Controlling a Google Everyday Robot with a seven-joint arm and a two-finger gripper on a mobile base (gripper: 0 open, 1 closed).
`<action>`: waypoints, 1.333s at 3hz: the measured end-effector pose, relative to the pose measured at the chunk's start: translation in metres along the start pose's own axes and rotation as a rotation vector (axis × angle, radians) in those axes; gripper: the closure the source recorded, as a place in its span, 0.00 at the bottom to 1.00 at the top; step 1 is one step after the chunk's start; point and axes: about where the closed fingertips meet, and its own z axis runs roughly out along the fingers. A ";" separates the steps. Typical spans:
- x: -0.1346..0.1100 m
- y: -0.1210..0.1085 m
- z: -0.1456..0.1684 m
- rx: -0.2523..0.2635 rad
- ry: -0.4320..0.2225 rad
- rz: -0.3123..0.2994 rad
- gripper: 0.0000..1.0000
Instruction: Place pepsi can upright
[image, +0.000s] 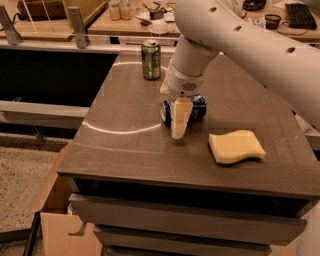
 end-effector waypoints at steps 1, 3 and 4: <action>0.005 0.000 0.007 -0.020 -0.003 -0.004 0.38; 0.000 -0.013 -0.036 0.046 -0.065 -0.036 0.85; -0.009 -0.024 -0.076 0.096 -0.261 0.020 1.00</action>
Offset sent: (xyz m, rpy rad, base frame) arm 0.0119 -0.0074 0.0258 0.0191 -0.0358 0.0470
